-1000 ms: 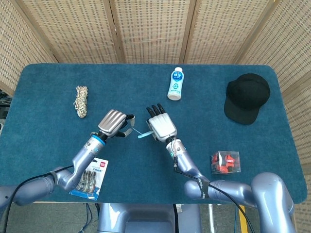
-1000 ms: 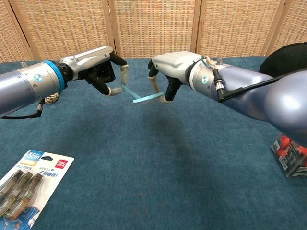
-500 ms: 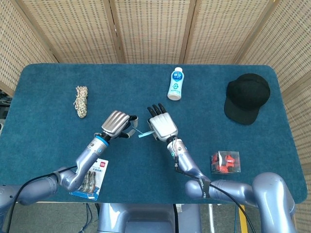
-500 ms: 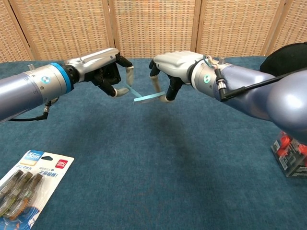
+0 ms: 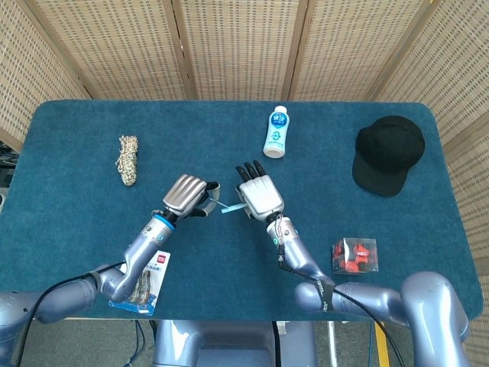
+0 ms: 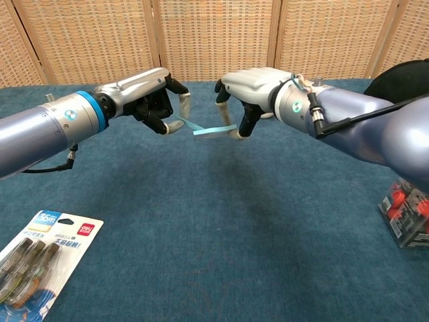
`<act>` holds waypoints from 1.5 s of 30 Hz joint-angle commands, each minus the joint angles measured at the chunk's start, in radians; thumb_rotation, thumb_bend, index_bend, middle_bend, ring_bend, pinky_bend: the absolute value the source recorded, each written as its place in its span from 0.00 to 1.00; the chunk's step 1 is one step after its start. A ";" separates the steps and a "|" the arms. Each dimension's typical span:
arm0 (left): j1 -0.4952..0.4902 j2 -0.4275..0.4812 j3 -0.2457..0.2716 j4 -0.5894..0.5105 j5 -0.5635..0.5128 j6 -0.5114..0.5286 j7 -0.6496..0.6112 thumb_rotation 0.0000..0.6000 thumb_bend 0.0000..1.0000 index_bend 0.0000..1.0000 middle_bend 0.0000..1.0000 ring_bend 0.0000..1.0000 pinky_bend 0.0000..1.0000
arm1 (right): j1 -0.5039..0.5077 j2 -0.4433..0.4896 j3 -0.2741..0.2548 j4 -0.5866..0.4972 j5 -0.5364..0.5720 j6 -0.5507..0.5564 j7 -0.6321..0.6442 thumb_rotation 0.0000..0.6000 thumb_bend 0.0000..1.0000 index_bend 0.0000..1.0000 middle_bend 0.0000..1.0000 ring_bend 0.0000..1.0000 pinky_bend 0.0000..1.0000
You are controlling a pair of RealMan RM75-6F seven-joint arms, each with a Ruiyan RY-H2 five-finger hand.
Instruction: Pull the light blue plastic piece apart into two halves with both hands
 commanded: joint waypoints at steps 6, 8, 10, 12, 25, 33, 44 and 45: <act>0.061 0.096 0.045 0.002 0.018 0.034 0.005 1.00 0.73 0.83 1.00 0.90 0.91 | -0.008 0.006 -0.010 0.028 -0.011 -0.008 0.011 1.00 0.57 0.62 0.11 0.00 0.00; 0.077 0.123 0.051 0.007 0.015 0.036 -0.007 1.00 0.73 0.84 1.00 0.90 0.91 | -0.009 0.005 -0.010 0.037 -0.011 -0.013 0.017 1.00 0.57 0.62 0.11 0.00 0.00; 0.100 0.157 0.058 0.019 0.010 0.041 -0.026 1.00 0.73 0.84 1.00 0.90 0.91 | -0.011 0.002 -0.012 0.054 -0.011 -0.021 0.027 1.00 0.57 0.62 0.11 0.00 0.00; 0.120 0.185 0.064 0.034 0.006 0.044 -0.048 1.00 0.73 0.84 1.00 0.90 0.91 | -0.014 -0.003 -0.017 0.072 -0.014 -0.030 0.035 1.00 0.57 0.62 0.11 0.00 0.00; 0.218 0.299 0.099 0.039 -0.020 0.051 -0.062 1.00 0.00 0.00 0.00 0.00 0.10 | -0.037 -0.020 -0.031 0.155 -0.027 -0.010 0.027 1.00 0.00 0.00 0.00 0.00 0.00; 0.291 0.465 0.062 -0.175 -0.078 0.135 0.004 1.00 0.00 0.00 0.00 0.00 0.00 | -0.121 0.154 -0.034 0.007 -0.217 0.155 0.107 1.00 0.00 0.00 0.00 0.00 0.00; 0.543 0.584 0.105 -0.452 -0.121 0.456 0.127 1.00 0.00 0.00 0.00 0.00 0.00 | -0.392 0.366 -0.193 0.039 -0.538 0.445 0.399 1.00 0.00 0.00 0.00 0.00 0.00; 0.568 0.584 0.114 -0.473 -0.116 0.484 0.122 1.00 0.00 0.00 0.00 0.00 0.00 | -0.418 0.376 -0.211 0.023 -0.559 0.468 0.426 1.00 0.00 0.00 0.00 0.00 0.00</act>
